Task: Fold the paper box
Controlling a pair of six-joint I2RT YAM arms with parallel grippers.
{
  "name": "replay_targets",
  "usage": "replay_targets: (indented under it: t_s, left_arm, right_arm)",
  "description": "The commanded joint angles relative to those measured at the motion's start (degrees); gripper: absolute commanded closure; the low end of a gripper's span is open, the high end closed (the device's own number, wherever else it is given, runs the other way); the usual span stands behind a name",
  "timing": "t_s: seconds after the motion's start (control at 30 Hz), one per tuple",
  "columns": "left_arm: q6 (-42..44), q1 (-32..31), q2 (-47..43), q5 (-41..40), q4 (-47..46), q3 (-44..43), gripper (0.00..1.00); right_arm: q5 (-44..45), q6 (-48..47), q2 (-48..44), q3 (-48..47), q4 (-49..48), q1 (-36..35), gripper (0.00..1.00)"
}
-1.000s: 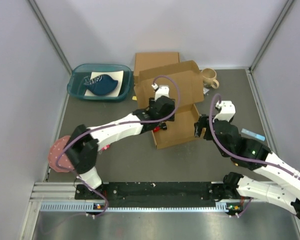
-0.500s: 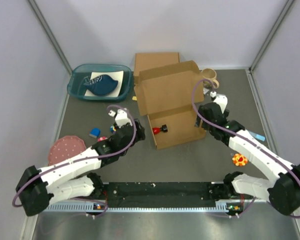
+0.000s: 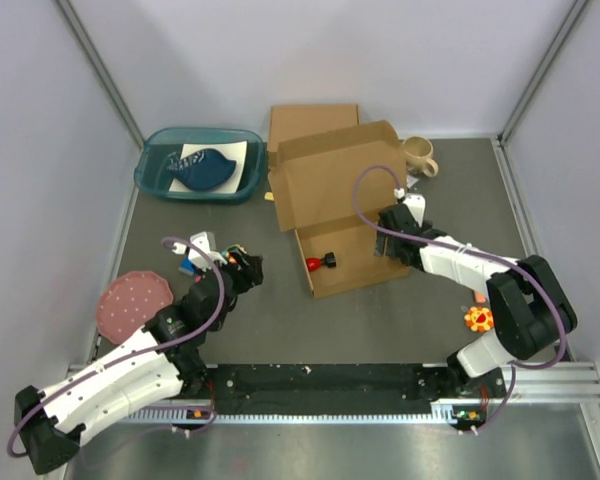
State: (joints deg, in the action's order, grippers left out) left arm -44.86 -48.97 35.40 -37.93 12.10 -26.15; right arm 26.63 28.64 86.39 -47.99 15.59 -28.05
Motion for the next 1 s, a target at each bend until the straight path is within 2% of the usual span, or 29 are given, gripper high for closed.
replay_targets:
  t_s: [0.0,0.17,0.43,0.57,0.67,0.8,0.9,0.97]
  left_arm:
    - [1.0,0.63,-0.24,-1.0,-0.76,1.36,0.28]
    - [0.48,0.81,2.83,0.31,-3.04,1.28,0.28]
    - [1.79,1.24,8.8,0.05,-6.9,-0.57,0.27]
    - [5.47,2.47,11.44,-0.74,-9.19,-2.5,0.26]
    - [7.15,7.03,13.99,1.09,-10.77,-5.31,0.23]
    - [5.58,21.16,19.95,13.3,-20.14,-8.99,0.2]
    - [7.59,26.2,28.28,23.05,-27.53,-14.77,0.15]
    - [12.24,28.48,33.13,35.34,-32.2,-18.13,0.13]
  right_arm:
    - [-1.41,1.42,-2.1,3.59,-5.92,-1.03,0.23]
    - [-1.06,1.68,-3.85,6.94,-6.28,-4.81,0.28]
    - [-1.4,4.84,-8.95,13.09,-5.58,-10.44,0.29]
    - [-0.88,5.28,-13.08,13.19,-2.6,-10.53,0.25]
    - [2.1,5.11,-18.26,10.3,2.92,-10.53,0.19]
    - [6.05,2.91,-24.85,5.9,8.47,-10.27,0.13]
    - [6.5,1.59,-28.9,3.17,11.73,-10.27,0.12]
    - [5.63,0.8,-31.7,2.29,12.26,-10.18,0.12]
